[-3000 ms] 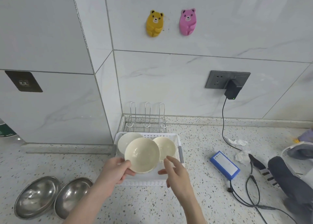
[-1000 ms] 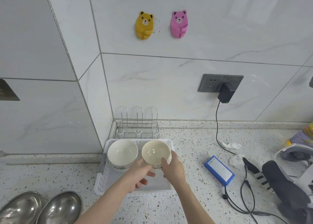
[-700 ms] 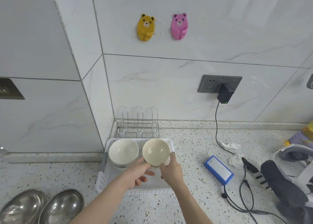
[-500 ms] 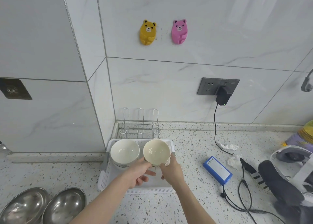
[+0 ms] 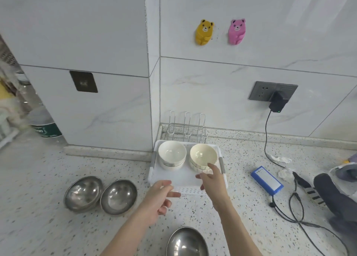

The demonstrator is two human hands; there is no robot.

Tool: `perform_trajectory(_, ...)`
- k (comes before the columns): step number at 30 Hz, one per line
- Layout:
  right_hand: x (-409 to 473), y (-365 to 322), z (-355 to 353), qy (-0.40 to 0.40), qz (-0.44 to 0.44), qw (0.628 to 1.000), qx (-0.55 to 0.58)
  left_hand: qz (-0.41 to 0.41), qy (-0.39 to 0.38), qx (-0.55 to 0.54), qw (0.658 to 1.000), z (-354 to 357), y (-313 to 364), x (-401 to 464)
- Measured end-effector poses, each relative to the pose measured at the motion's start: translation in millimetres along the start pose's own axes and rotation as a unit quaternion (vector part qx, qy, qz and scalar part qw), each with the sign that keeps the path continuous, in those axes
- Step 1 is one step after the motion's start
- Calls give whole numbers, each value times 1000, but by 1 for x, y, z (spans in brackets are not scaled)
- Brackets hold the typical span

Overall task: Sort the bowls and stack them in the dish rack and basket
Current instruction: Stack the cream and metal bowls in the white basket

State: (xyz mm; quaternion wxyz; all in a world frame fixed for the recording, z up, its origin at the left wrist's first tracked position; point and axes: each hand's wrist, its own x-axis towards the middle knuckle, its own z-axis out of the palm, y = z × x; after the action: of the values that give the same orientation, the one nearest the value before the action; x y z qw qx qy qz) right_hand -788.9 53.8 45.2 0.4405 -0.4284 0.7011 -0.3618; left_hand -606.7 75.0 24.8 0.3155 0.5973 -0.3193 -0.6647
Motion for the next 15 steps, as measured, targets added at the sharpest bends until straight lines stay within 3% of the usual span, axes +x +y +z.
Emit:
perform_trajectory(4,-35,-4,26,-9,20,995,102,-40,27,-75,996,-27,-44,-25)
perform_trajectory(10,-71,12,63,-32,60,990,120,-85,125,-102,983,-87,-77,-28)
perform_trajectory(15,-88,39,48,102,72,990,60,-68,165,-102,979,-123,-94,-28)
